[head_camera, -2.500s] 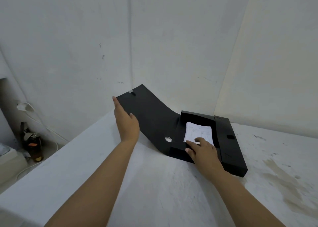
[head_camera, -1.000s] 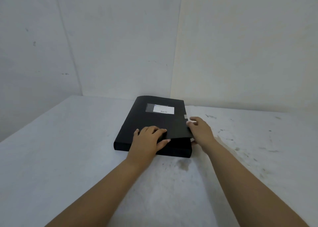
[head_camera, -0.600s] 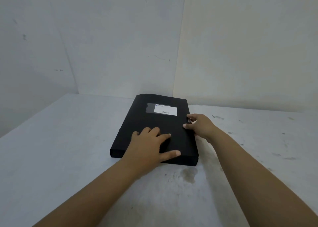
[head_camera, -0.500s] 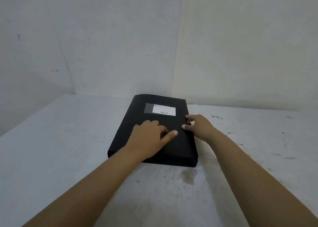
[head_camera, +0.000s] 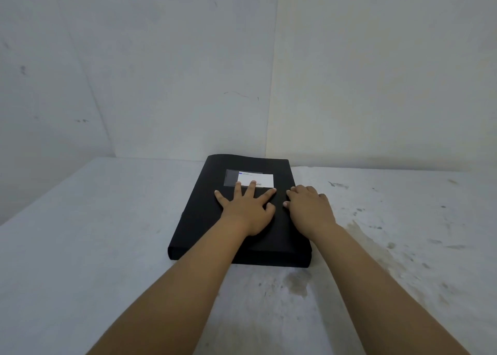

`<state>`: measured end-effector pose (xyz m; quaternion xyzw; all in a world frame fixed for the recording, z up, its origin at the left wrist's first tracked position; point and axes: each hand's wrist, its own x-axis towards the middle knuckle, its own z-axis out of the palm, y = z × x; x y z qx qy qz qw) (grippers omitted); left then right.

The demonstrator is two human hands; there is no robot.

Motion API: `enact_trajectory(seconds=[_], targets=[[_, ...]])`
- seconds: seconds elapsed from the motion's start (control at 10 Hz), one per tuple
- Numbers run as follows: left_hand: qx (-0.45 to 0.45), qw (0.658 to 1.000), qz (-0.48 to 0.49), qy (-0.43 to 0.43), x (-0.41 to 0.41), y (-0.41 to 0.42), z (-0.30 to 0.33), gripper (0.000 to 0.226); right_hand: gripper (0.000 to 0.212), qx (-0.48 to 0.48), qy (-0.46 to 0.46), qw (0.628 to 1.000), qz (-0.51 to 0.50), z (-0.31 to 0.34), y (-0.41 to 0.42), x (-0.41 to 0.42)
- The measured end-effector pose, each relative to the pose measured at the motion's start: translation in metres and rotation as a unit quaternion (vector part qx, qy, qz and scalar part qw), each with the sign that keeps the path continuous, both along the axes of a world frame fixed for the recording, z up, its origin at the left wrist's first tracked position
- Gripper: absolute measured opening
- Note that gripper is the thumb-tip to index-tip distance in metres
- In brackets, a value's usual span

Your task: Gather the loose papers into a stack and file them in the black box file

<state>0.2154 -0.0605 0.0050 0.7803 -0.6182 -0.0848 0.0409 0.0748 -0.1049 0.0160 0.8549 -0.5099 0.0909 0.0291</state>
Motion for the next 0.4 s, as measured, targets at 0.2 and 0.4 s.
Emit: enact_trajectory(seconds=[0.2, 0.4], targets=[[-0.152, 0.987, 0.013, 0.049, 0.000, 0.013, 0.009, 0.049, 0.042, 0.050, -0.070, 0.996, -0.010, 0.002, 0.005, -0.004], [-0.274, 0.949, 0.024, 0.154, -0.004, 0.031, 0.036, 0.032, 0.034, 0.122, -0.262, 0.957, -0.019, 0.018, 0.010, -0.017]])
